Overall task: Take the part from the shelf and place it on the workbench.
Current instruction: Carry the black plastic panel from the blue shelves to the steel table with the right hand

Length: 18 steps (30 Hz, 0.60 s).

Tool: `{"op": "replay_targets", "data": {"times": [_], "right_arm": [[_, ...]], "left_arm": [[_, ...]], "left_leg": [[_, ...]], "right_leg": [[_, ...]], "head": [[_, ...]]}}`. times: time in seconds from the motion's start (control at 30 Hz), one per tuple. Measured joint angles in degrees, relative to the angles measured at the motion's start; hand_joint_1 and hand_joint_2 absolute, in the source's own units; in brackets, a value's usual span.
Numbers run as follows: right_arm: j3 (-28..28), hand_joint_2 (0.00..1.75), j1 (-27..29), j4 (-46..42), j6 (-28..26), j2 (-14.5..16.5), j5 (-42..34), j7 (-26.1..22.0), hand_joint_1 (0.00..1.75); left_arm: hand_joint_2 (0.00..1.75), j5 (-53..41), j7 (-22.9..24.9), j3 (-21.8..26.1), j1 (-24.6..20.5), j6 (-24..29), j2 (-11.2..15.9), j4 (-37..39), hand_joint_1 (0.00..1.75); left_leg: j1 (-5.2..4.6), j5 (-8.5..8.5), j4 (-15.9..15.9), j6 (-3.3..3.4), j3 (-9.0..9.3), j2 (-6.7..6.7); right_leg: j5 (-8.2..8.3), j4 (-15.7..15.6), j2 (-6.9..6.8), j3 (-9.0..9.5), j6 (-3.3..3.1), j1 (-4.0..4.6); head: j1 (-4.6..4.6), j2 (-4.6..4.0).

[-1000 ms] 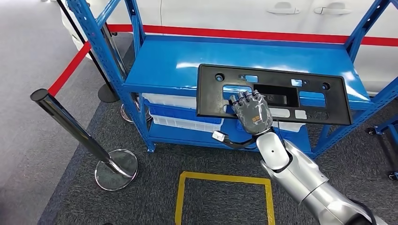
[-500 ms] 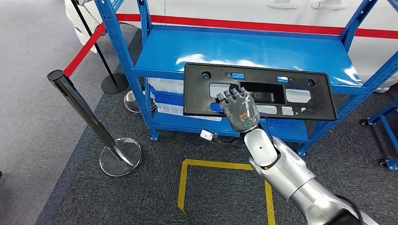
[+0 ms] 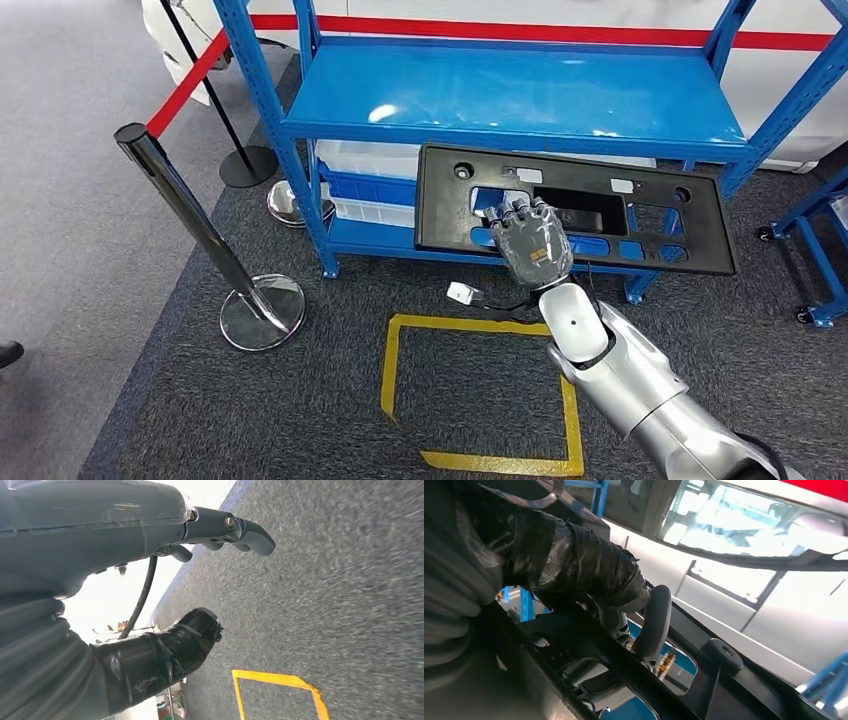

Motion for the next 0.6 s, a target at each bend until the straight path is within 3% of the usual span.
{"op": "replay_targets", "data": {"times": [0.07, 0.13, 0.17, 0.2, 0.27, 0.3, 0.33, 0.37, 0.43, 0.5, 0.53, 0.6], "right_arm": [[-0.3, 1.75, -0.1, -0.1, 0.2, 0.0, 0.0, -0.2, 1.75], [-0.5, 1.75, 0.0, 0.0, 0.5, -0.1, 0.0, -0.3, 1.75], [-0.7, 1.75, 0.0, 0.0, 0.7, -0.2, 0.0, -0.3, 1.75], [-0.9, 1.75, 0.1, 0.1, 0.8, -0.3, 0.0, -0.3, 1.75], [-1.4, 1.75, 0.1, 0.2, 0.9, -0.5, 0.0, -0.4, 1.75], [-1.5, 1.75, 0.2, 0.2, 0.8, -0.6, 0.0, -0.5, 1.75], [-1.6, 1.75, 0.4, 0.3, 0.8, -0.7, 0.0, -0.6, 1.75], [-1.7, 1.75, 0.5, 0.4, 0.8, -0.7, 0.0, -0.7, 1.75], [-1.9, 1.75, 0.6, 0.6, 0.9, -0.8, 0.0, -1.0, 1.75], [-2.4, 1.75, 0.6, 0.8, 1.0, -0.9, 0.0, -1.0, 1.75], [-2.7, 1.75, 0.6, 0.8, 1.0, -1.0, 0.0, -1.1, 1.75], [-3.1, 1.75, 0.5, 0.9, 1.2, -1.0, 0.0, -1.1, 1.75]], "left_arm": [[1.75, -0.1, 0.0, 0.0, -0.1, -0.1, 0.0, 0.0, 0.00], [1.75, -0.1, -0.1, 0.0, -0.2, -0.1, 0.0, 0.0, 0.00], [1.75, -0.1, -0.1, 0.0, -0.3, -0.2, 0.0, 0.0, 0.00], [1.75, -0.1, 0.0, 0.0, -0.3, -0.2, -0.1, 0.0, 0.00], [1.75, -0.2, 0.0, 0.0, -0.4, -0.3, -0.1, 0.0, 0.00], [1.75, -0.2, 0.0, 0.0, -0.4, -0.3, -0.1, 0.0, 0.00], [1.75, -0.2, 0.0, 0.0, -0.4, -0.3, -0.1, 0.0, 0.00], [1.75, -0.2, 0.0, 0.0, -0.4, -0.4, -0.1, 0.0, 0.00], [1.75, -0.2, 0.0, 0.0, -0.4, -0.5, -0.1, 0.0, 0.00], [1.75, -0.2, 0.0, 0.0, -0.6, -0.7, -0.2, 0.0, 0.00], [1.75, -0.1, 0.0, 0.0, -0.6, -0.8, -0.2, 0.0, 0.00], [1.75, -0.1, 0.0, 0.0, -0.6, -0.8, -0.1, 0.0, 0.00]], "left_leg": [[-0.36, -1.37, -4.2, 0.62, 2.30, -0.28], [-0.30, -0.42, -4.5, 1.51, 1.51, -0.18], [-0.24, 0.27, -4.5, 2.03, 1.03, -0.02], [-0.16, 1.04, -4.6, 2.56, 0.41, 0.15], [-0.30, 2.46, -4.5, 3.20, -1.19, 0.35], [-0.38, 3.13, -4.4, 3.32, -2.09, 0.32], [-0.44, 3.73, -4.3, 3.31, -3.04, 0.23], [-0.52, 4.31, -4.1, 3.25, -4.01, 0.03], [-0.66, 5.39, -3.6, 3.02, -5.82, -0.64], [-0.80, 6.44, -3.4, 2.56, -7.11, -1.34], [-0.76, 6.99, -3.5, 2.24, -7.40, -1.64], [-0.65, 8.23, -4.0, 1.43, -7.73, -2.37]], "right_leg": [[1.16, -0.2, -0.15, -0.29, 0.74, 0.02], [1.38, -0.2, -0.15, -0.61, 1.43, -0.07], [0.07, 0.6, -0.09, -1.13, 1.66, -0.12], [-2.43, 2.6, -0.02, -1.94, 1.83, -0.16], [-8.42, 9.6, 0.01, -3.90, 2.03, -0.27], [-10.22, 13.3, 0.02, -4.55, 2.15, -0.29], [-10.59, 15.7, 0.02, -4.55, 2.20, -0.28], [-9.85, 16.5, 0.04, -3.65, 2.14, -0.27], [-7.50, 12.1, 0.67, 1.14, 1.54, -0.18], [-7.74, 4.6, 2.25, 6.80, 0.65, -0.17], [-8.18, 2.1, 2.76, 8.36, 0.40, -0.10], [-8.01, 0.4, 2.28, 8.81, 0.26, 0.01]], "head": [[0.02, 0.00], [0.03, 0.00], [0.04, 0.00], [0.04, 0.00], [0.06, 0.00], [0.06, 0.00], [0.07, 0.00], [0.07, 0.00], [0.05, 0.00], [0.03, 0.00], [0.04, 0.00], [0.05, 0.00]]}}
